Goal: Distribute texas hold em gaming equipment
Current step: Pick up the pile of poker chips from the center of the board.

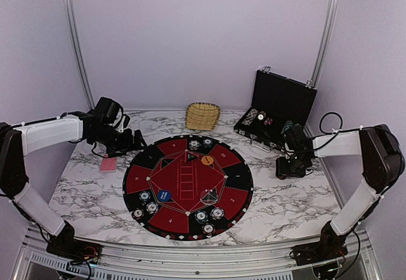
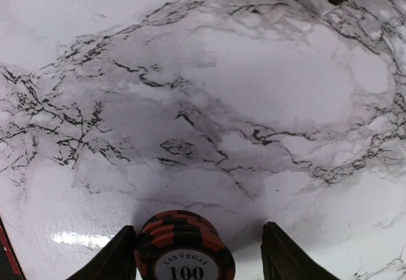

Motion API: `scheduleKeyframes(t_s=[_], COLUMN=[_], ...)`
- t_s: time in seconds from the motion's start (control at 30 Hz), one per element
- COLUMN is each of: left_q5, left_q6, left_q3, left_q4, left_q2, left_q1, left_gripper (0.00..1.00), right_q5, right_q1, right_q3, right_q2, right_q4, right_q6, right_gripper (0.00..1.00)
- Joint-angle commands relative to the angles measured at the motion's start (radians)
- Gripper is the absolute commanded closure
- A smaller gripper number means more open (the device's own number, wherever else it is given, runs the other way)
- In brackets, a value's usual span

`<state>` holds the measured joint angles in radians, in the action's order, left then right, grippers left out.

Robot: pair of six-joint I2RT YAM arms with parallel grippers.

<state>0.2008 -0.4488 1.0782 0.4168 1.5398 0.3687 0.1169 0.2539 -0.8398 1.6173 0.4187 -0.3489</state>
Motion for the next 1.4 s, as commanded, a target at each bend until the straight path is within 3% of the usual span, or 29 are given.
scheduleKeyframes(t_s=[0.0,1.37], left_q5=[0.004,0.005], left_q6=[-0.001,0.01], left_q3=[0.026,0.016], left_q4=[0.021,0.019], left_q2=[0.019,0.014], left_q1=[0.002,0.002], left_gripper=[0.01,0.01], right_q5=[-0.02,0.008], right_q1=[-0.005,0.051], right_q3=[0.004,0.025], right_q2=[-0.012,-0.042], right_q4=[0.023,0.036], right_q6=[0.009,-0.039], right_gripper=[0.36,0.71])
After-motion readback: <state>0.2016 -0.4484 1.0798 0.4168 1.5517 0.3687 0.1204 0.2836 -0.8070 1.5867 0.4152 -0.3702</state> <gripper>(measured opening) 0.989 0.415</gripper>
